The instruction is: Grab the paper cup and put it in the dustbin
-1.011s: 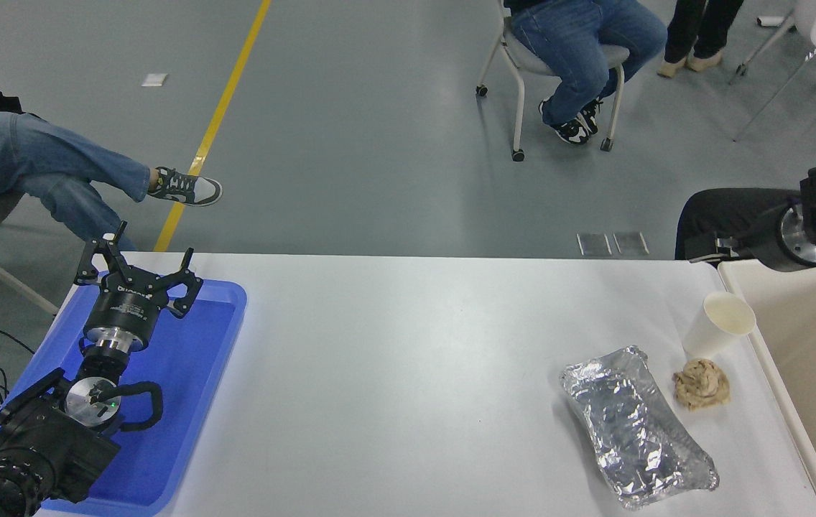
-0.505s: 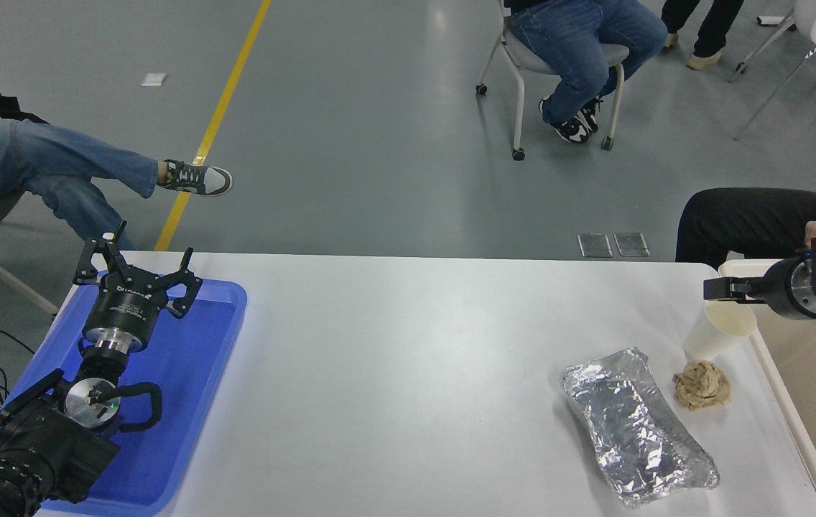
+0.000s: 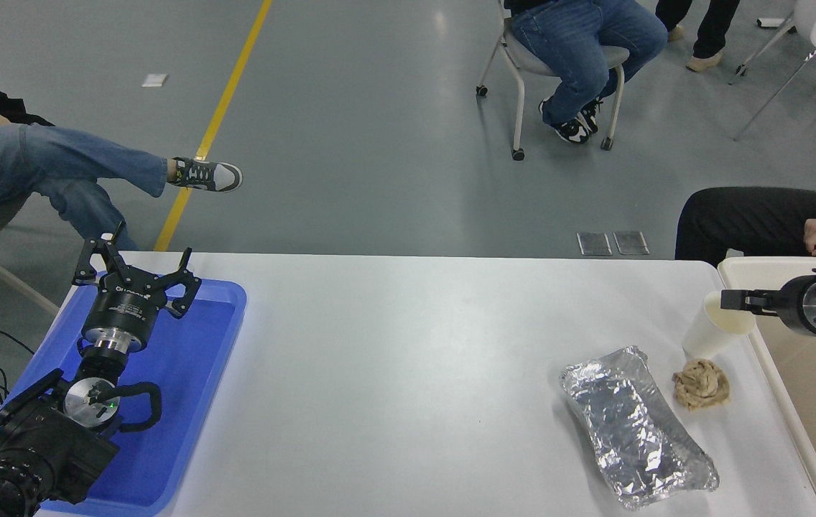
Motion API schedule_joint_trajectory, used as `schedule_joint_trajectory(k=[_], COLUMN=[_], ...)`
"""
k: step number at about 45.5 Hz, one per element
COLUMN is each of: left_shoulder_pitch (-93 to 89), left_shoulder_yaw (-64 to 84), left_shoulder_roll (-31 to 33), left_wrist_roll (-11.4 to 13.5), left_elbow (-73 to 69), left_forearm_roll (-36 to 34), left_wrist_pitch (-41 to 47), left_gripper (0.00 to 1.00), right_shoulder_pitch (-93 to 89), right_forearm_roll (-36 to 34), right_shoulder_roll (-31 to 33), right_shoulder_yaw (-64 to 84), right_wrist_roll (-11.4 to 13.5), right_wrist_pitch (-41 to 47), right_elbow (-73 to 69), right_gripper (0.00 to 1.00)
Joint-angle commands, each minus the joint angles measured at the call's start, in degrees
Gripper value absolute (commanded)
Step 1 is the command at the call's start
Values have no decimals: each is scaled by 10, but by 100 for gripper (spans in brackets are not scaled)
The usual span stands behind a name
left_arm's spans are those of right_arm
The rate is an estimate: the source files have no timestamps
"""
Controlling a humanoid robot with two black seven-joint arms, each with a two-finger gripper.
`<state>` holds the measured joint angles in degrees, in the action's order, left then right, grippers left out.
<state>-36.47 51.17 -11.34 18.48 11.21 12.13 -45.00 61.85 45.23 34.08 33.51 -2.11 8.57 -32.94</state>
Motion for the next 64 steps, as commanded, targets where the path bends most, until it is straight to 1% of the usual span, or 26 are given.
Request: schedule_joint_trajectory(k=[1, 9, 13, 19, 23, 25, 26, 28, 31, 35, 38, 39, 41, 57, 64], left_shoulder_pitch=[0, 0, 0, 0, 0, 0, 0, 0, 0, 0, 0, 0, 0, 0, 0], left_shoulder_yaw=[0, 0, 1, 1, 0, 0, 0, 0, 0, 0, 0, 0, 0, 0, 0], left_shoulder_roll=[0, 0, 0, 0, 0, 0, 0, 0, 0, 0, 0, 0, 0, 0, 0], left_wrist_roll=[1, 1, 1, 0, 0, 0, 0, 0, 0, 1, 0, 0, 0, 0, 0], left_elbow=[0, 0, 0, 1, 0, 0, 0, 0, 0, 1, 0, 0, 0, 0, 1], left_forearm_roll=[0, 0, 0, 0, 0, 0, 0, 0, 0, 0, 0, 0, 0, 0, 0], left_wrist_pitch=[0, 0, 0, 0, 0, 0, 0, 0, 0, 0, 0, 0, 0, 0, 0], left_gripper=[100, 100, 100, 100, 100, 100, 100, 100, 100, 100, 100, 100, 100, 100, 100], right_shoulder_pitch=[-24, -38, -45, -52, -55, -57, -57, -57, -61, -65, -65, -65, -65, -53, -14], right_forearm_roll=[4, 4, 4, 4, 4, 4, 4, 4, 4, 4, 4, 4, 4, 3, 4], right_shoulder_roll=[-9, -11, -16, -30, -30, -30, -30, -31, -31, -31, -31, -31, -31, -42, -17], right_shoulder_yaw=[-21, -45, -47, -52, -55, -56, -60, -70, -78, -79, -80, -80, -80, -80, -70], right_wrist_roll=[0, 1, 1, 1, 2, 2, 2, 4, 4, 6, 12, 15, 16, 15, 16], right_wrist_pitch=[-4, -4, -4, -4, -4, -4, -5, -4, -4, -4, -3, -3, -3, 0, 4], right_elbow=[18, 19, 26, 41, 43, 43, 44, 45, 45, 46, 47, 48, 47, 26, -17], right_gripper=[98, 97, 93, 85, 72, 68, 61, 52, 47, 35, 26, 20, 1, 0, 0])
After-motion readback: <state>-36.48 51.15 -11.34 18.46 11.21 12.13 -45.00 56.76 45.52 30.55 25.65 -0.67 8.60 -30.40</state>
